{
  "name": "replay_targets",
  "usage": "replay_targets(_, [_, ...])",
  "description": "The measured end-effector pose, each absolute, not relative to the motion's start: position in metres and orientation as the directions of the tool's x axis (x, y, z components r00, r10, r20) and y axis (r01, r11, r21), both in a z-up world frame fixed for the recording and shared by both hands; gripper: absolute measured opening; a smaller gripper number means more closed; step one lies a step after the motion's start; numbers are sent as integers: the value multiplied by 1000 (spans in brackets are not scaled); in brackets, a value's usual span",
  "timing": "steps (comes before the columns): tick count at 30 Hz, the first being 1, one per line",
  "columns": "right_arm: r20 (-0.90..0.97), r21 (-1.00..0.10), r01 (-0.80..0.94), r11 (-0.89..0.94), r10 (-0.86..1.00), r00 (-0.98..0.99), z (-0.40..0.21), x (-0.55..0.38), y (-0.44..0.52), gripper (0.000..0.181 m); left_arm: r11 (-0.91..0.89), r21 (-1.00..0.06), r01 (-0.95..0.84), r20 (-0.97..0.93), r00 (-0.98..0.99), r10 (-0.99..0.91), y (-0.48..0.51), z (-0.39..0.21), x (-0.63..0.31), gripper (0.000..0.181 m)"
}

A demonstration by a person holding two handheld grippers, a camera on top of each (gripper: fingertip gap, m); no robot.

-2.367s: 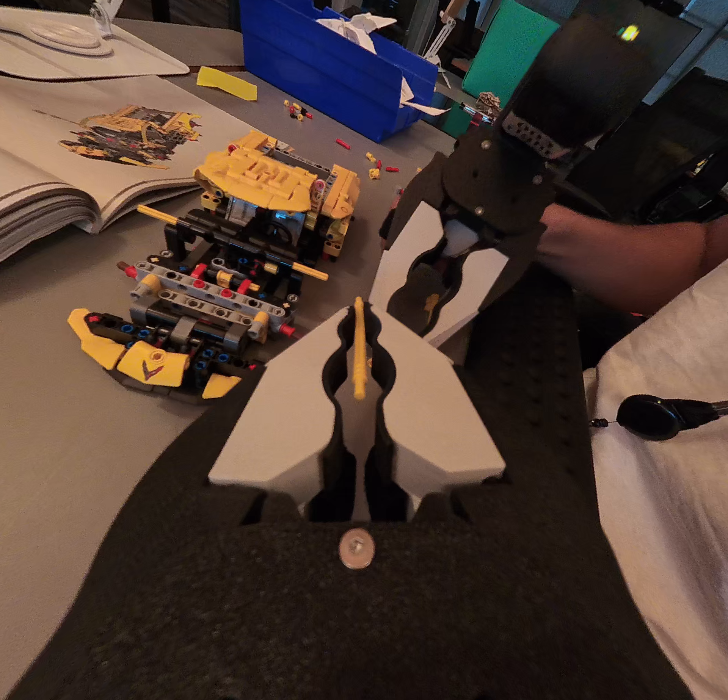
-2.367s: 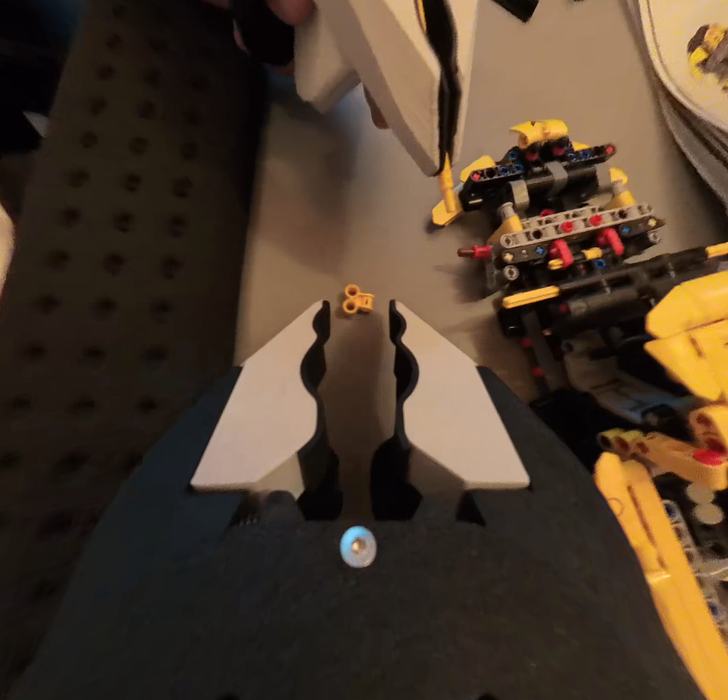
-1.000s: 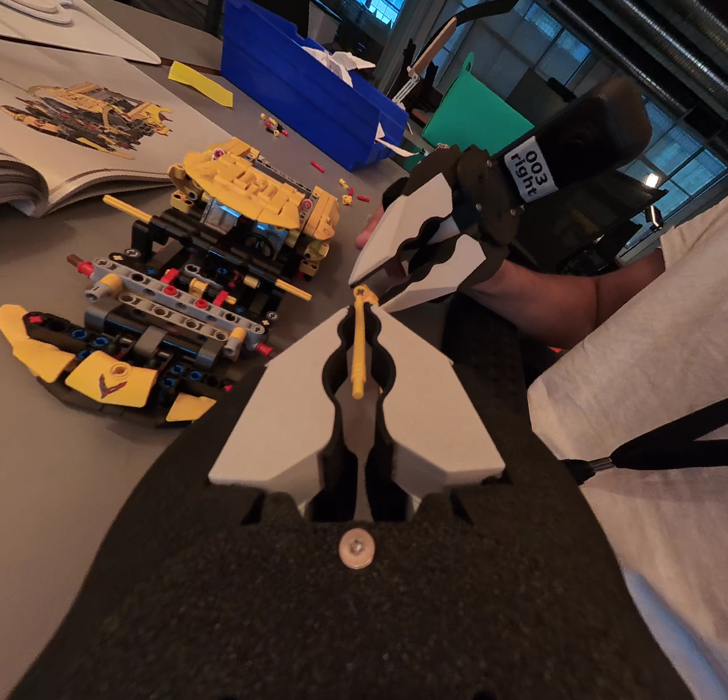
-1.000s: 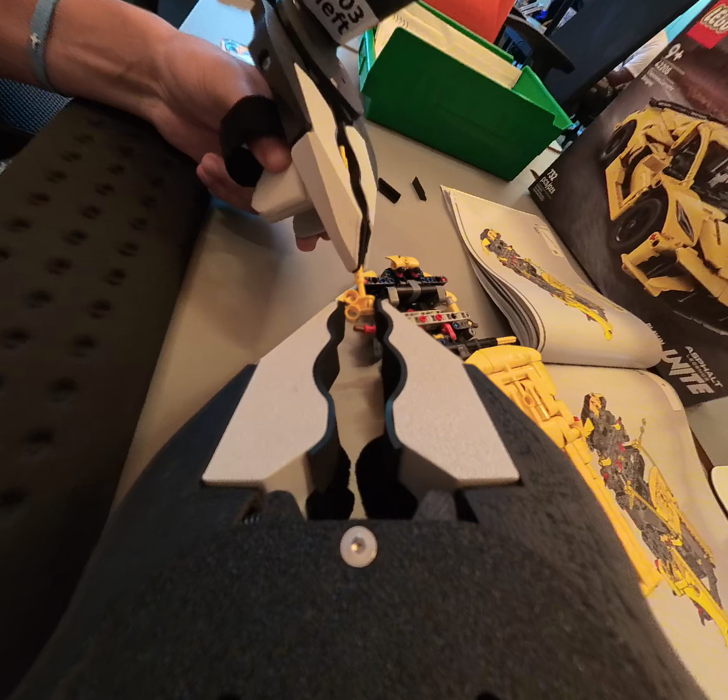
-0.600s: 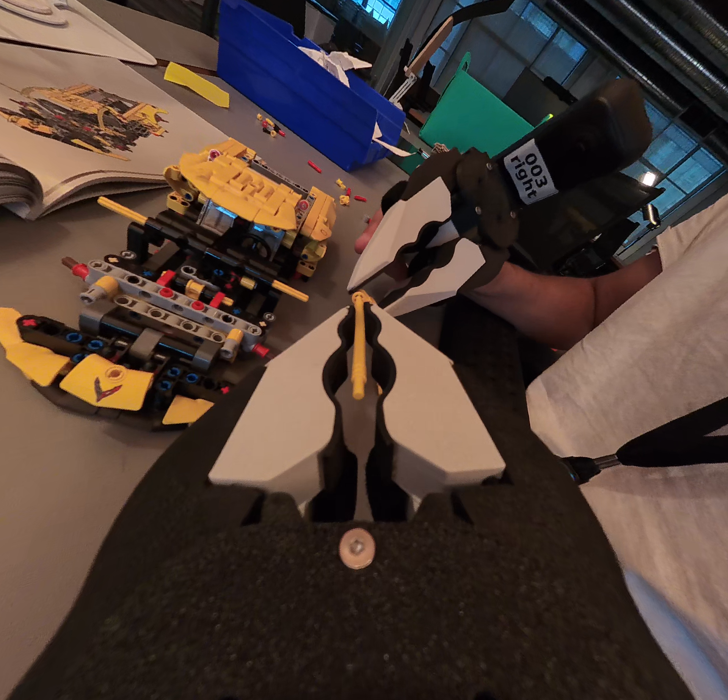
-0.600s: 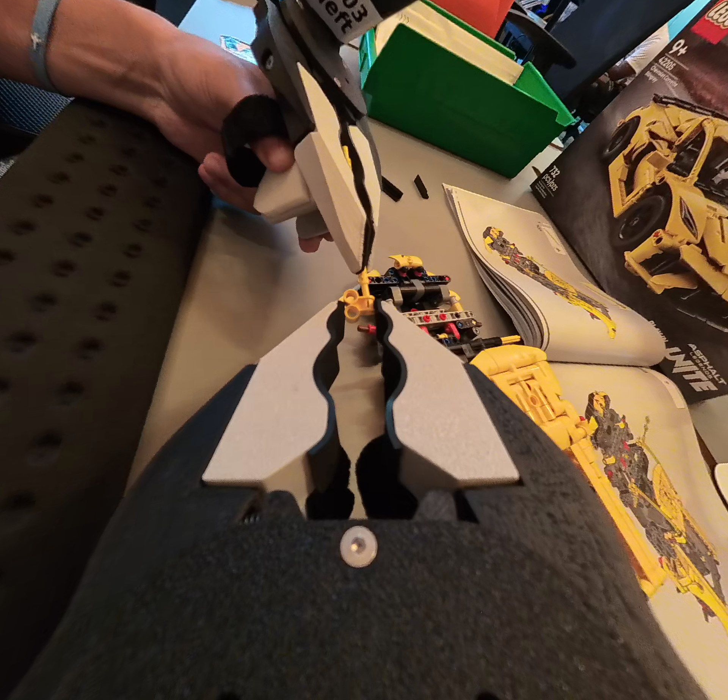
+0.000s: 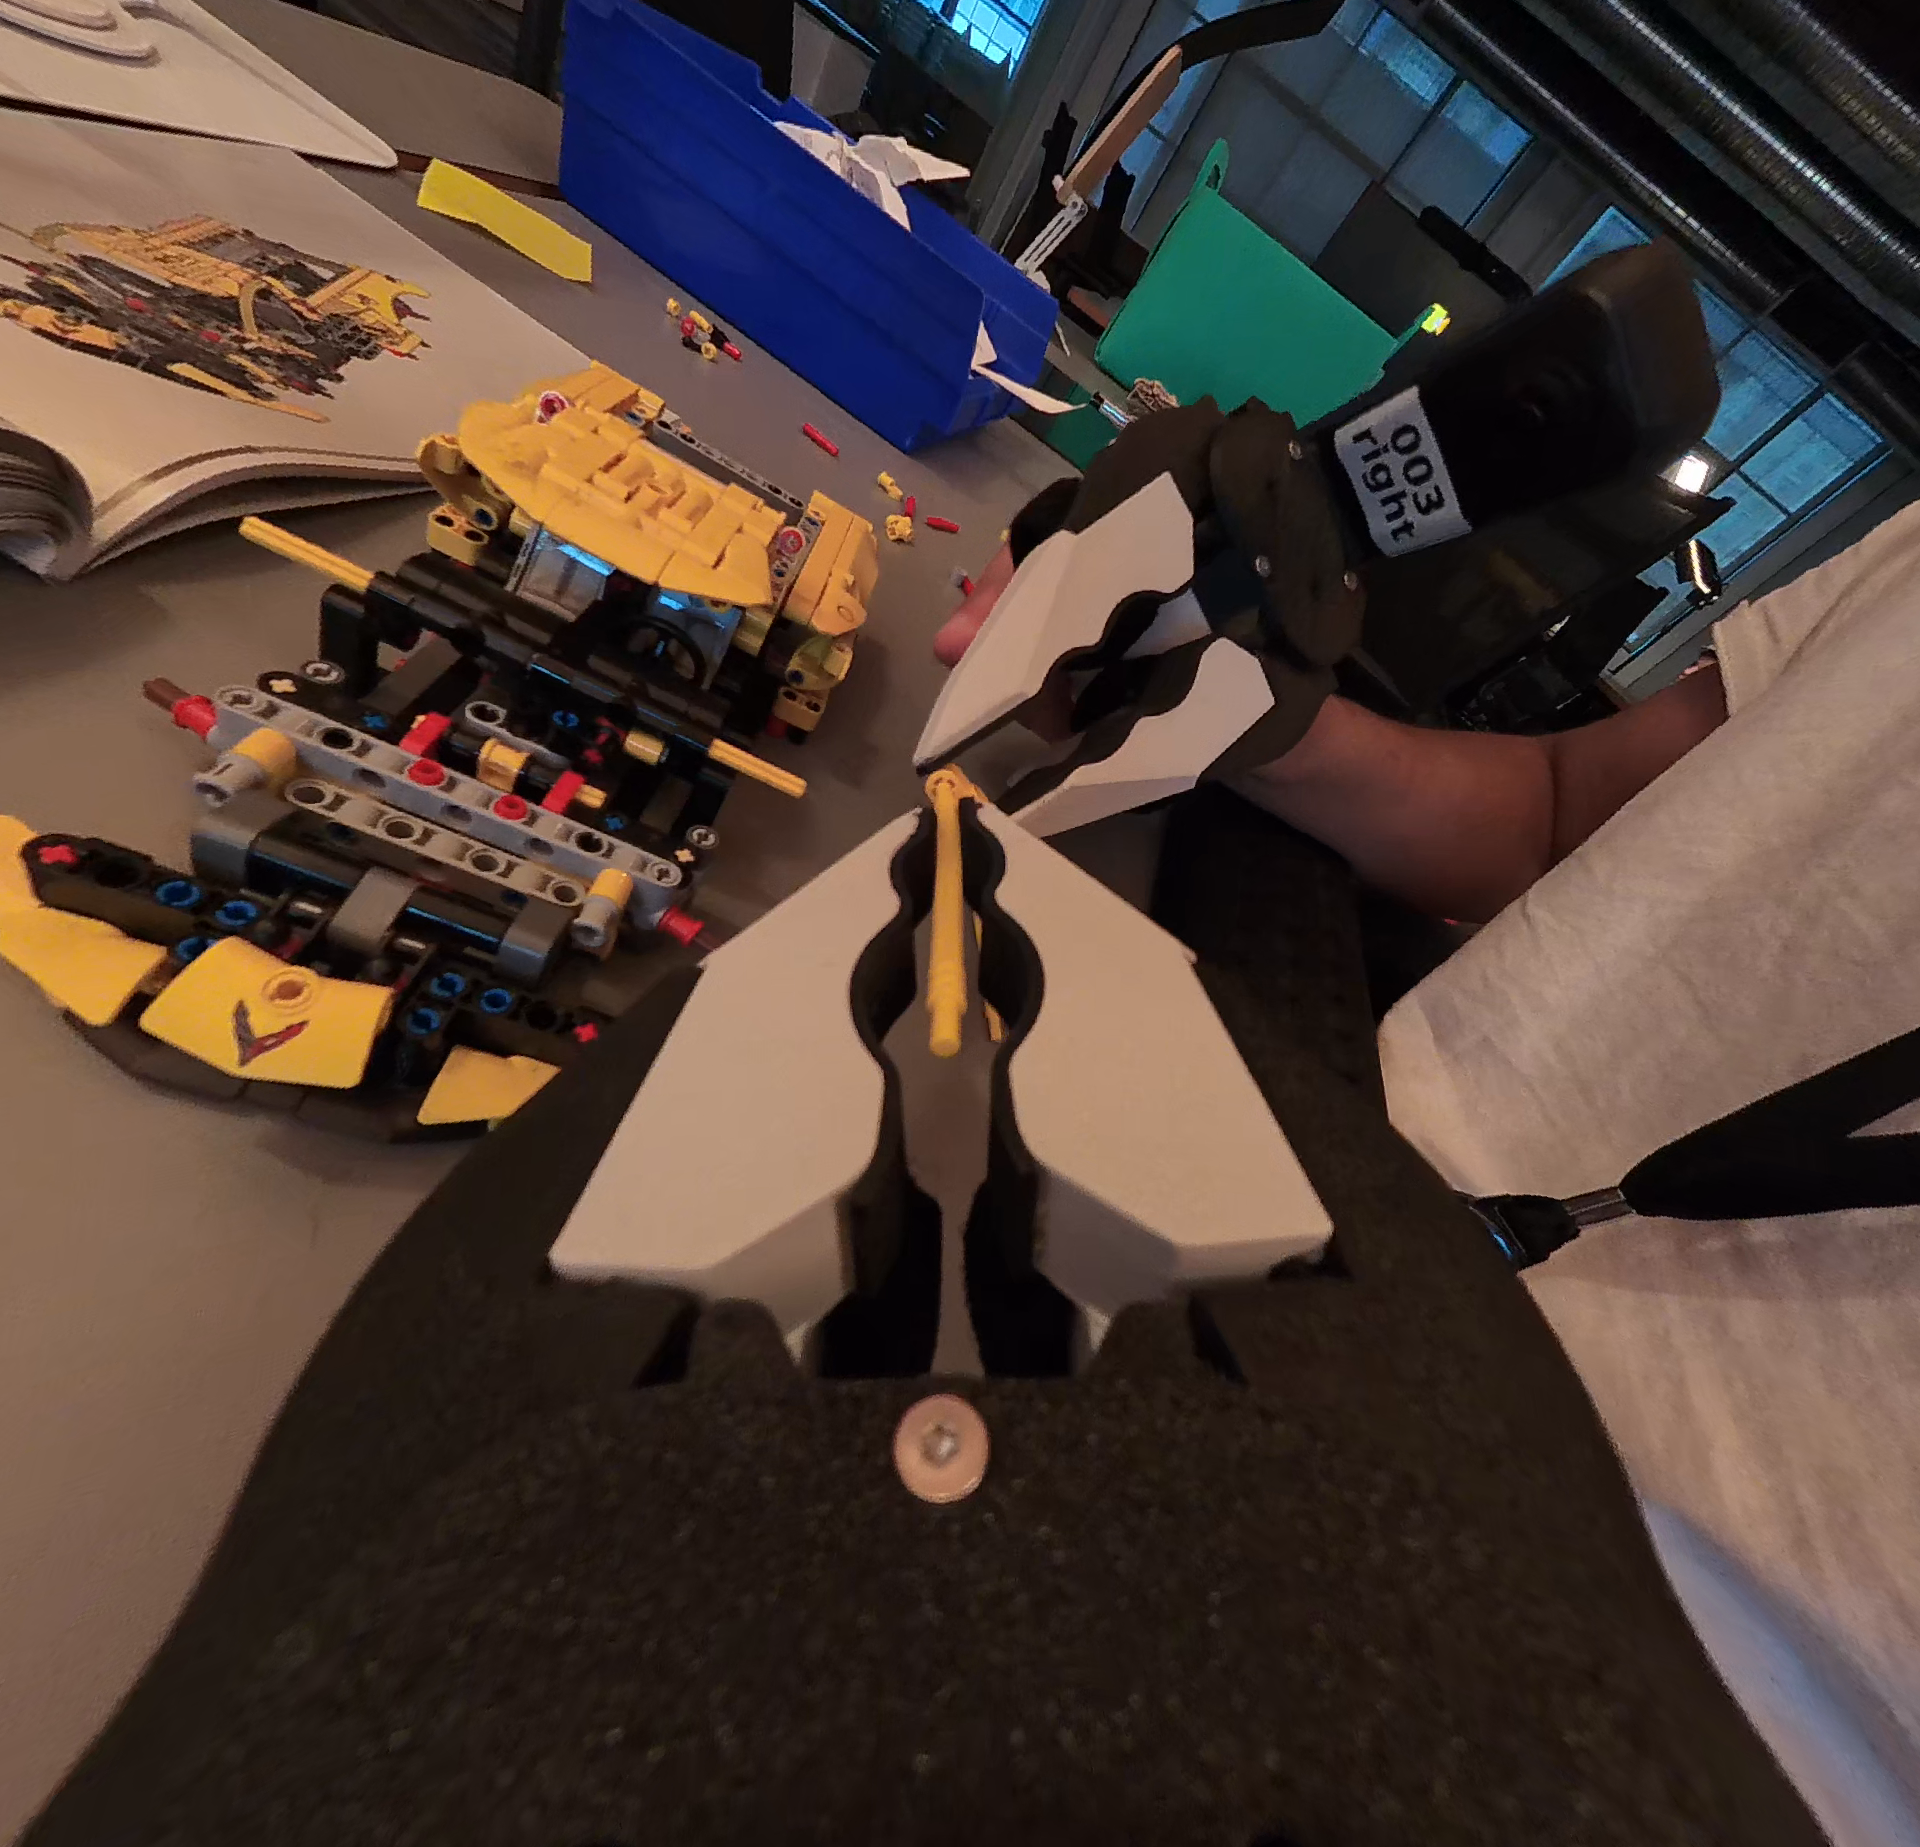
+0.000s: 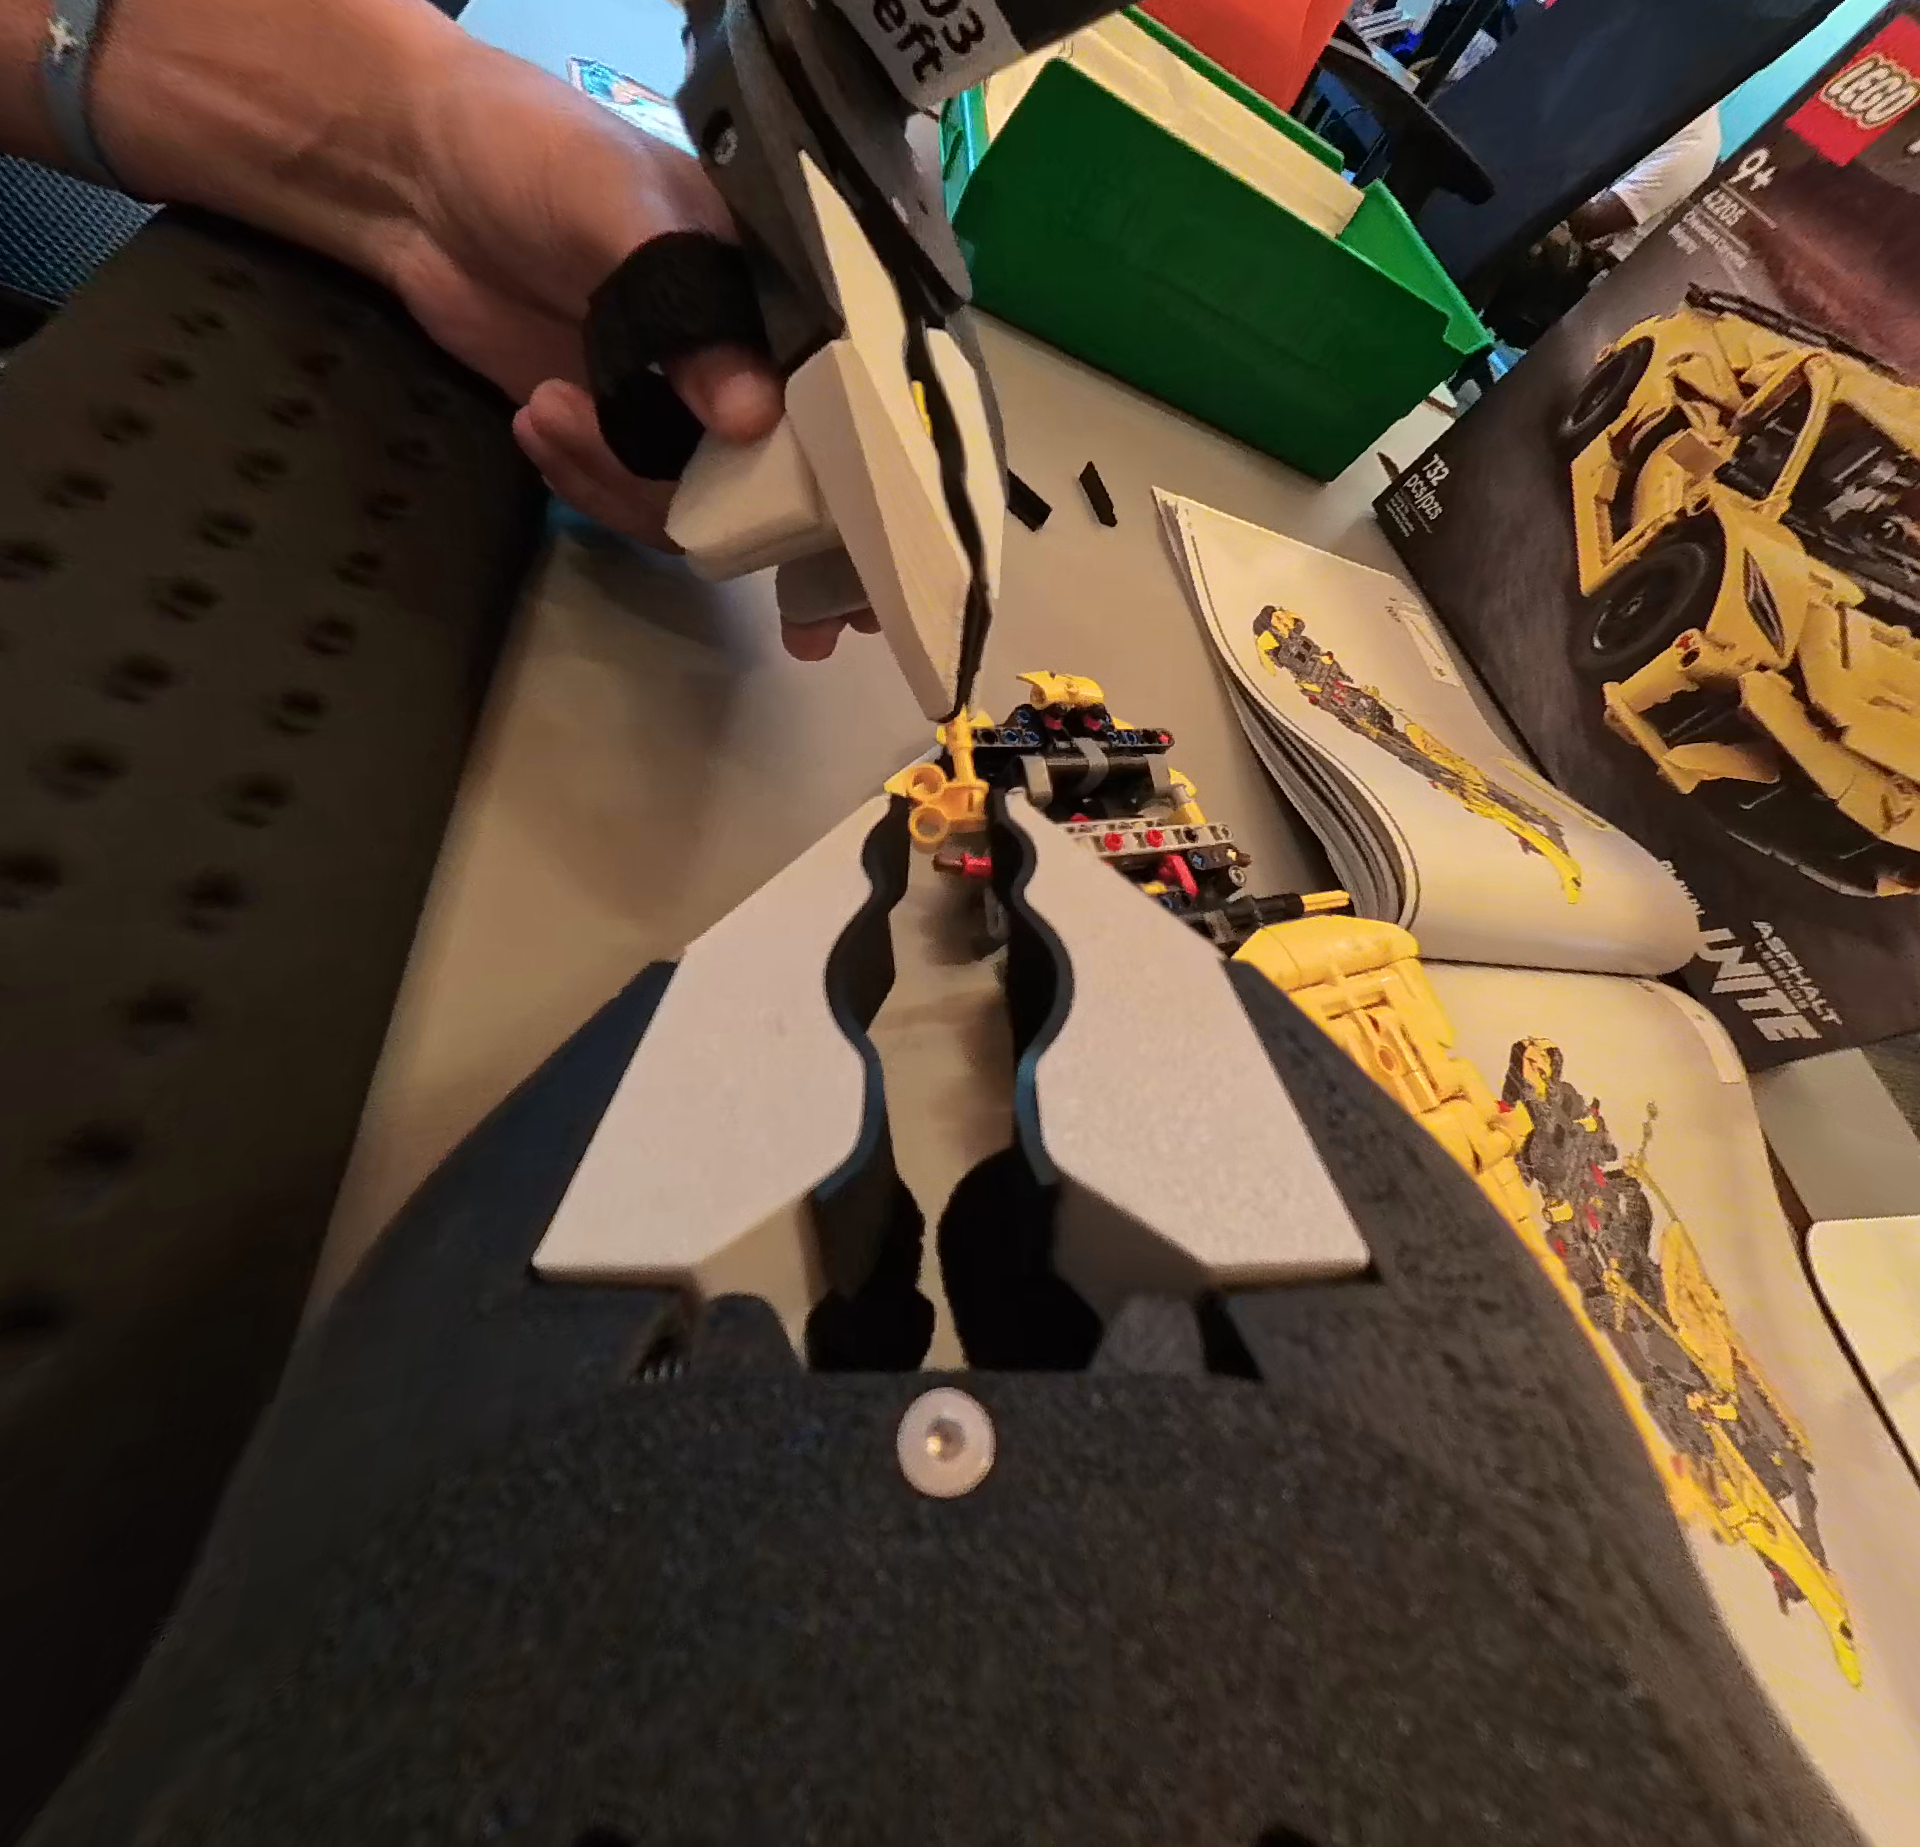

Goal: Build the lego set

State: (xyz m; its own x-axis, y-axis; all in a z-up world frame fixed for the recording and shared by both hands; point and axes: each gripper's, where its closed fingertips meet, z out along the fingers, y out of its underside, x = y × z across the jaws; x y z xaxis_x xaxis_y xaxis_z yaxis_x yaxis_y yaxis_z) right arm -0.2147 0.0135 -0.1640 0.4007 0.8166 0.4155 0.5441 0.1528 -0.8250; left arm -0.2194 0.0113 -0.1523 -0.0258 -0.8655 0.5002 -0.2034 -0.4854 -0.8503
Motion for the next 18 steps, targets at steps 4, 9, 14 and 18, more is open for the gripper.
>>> replay_targets(4, [448, -808, 563, 176, 803, 393, -164, -215, 13, 14, -487, -849, -204, 502, -29, -864, 11, -152, -220, 4])
replay_targets(9, [491, -772, 605, 193, 786, 376, -167, -215, 13, 14, -482, -849, -216, 497, -19, -868, 11, -155, -219, 3])
replay_targets(14, [487, -773, 602, 199, 795, 363, -165, -215, 10, 13, -474, -852, -222, 491, -28, -871, 9, -155, -219, 3])
replay_targets(18, [463, -790, 583, 191, 810, 361, -164, -216, 8, 13, -518, -826, -223, 543, -66, -837, 7, -154, -219, 3])
